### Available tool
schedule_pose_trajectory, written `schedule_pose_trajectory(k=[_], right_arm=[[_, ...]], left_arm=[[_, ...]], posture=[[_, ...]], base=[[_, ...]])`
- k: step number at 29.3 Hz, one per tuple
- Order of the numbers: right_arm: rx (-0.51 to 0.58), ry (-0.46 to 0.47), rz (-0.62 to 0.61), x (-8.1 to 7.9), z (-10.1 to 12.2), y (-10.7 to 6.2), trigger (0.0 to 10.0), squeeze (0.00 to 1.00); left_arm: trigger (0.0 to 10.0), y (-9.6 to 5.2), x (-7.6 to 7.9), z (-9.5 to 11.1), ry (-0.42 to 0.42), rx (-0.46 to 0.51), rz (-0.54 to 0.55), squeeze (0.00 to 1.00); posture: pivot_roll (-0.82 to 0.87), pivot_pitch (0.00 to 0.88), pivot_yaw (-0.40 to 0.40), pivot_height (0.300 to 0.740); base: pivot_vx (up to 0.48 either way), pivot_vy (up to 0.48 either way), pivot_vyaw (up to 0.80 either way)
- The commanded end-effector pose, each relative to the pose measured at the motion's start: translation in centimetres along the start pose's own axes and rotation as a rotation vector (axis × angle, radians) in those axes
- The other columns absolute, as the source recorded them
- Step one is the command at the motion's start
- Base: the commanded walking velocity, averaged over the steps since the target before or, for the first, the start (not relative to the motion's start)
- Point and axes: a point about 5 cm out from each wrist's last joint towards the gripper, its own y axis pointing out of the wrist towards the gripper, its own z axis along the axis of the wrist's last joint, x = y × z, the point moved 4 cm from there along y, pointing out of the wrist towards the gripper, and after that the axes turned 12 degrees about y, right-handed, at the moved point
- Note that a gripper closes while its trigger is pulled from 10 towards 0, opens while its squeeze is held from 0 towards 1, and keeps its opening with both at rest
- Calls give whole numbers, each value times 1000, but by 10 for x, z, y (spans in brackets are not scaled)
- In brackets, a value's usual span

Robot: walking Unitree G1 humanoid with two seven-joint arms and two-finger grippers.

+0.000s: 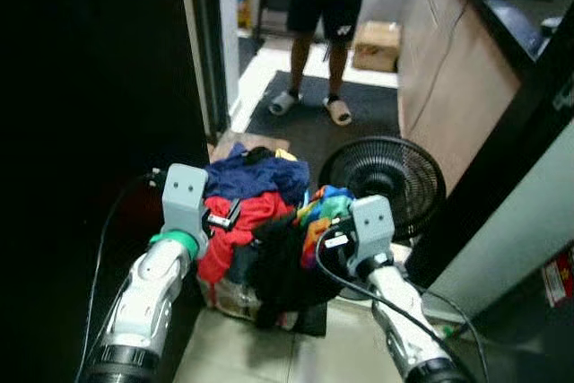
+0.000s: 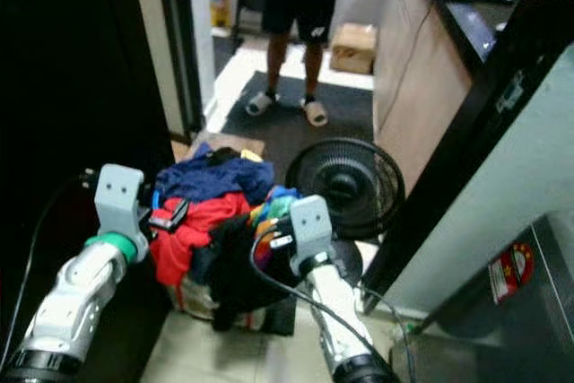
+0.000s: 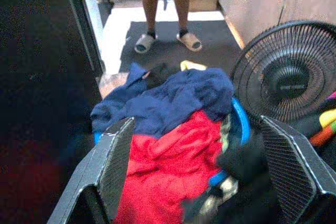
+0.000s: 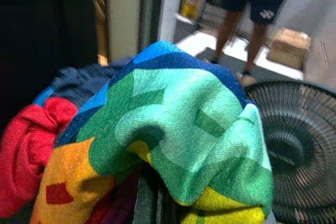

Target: Clothes washing

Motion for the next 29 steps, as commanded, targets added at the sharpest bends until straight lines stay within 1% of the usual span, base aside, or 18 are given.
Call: schedule_pose_trajectory(k=[1, 8, 21, 22, 25, 26, 27, 28, 29], right_arm=[[0, 1, 11, -4, -1, -1, 10000, 0], [-2, -10, 25, -5, -1, 0, 10000, 0], [-4, -7, 27, -4, -2, -2, 10000, 0], [16, -1, 24, -4, 4, 0, 10000, 0], [31, 4, 23, -5, 8, 0, 10000, 0], [69, 16, 20, -5, 19, 4, 10000, 0], [69, 16, 20, -5, 19, 4, 10000, 0], [121, 36, 22, -6, 36, 9, 10000, 0], [184, 58, 29, -8, 56, 15, 10000, 0]], left_arm=[[10000, -2, -2, -6, 1, -16, 7, 0], [10000, -2, 0, -6, 4, -15, 4, 0], [10000, -1, 6, -6, 1, -15, -13, 0], [10000, 0, 2, -2, 8, -3, -7, 0], [10000, 0, 0, 0, 13, 7, -2, 0], [10000, 2, -7, 13, 19, 43, 11, 0], [10000, 2, -7, 13, 19, 43, 11, 0], [10000, 5, -16, 34, 24, 104, 23, 0], [10000, 7, -25, 61, 39, 183, 30, 0]], posture=[[95, 0, 29, 740], [93, 0, 28, 740], [84, 0, 32, 740], [80, 0, 33, 740], [80, 0, 33, 740], [82, 0, 32, 740], [82, 0, 32, 740], [84, 0, 33, 740], [90, 0, 33, 740]], base=[[0, 0, 0], [0, 0, 0], [0, 0, -800], [0, 0, -800], [0, 0, -800], [0, 0, -800], [0, 0, -800], [0, 0, -800], [0, 0, -800]])
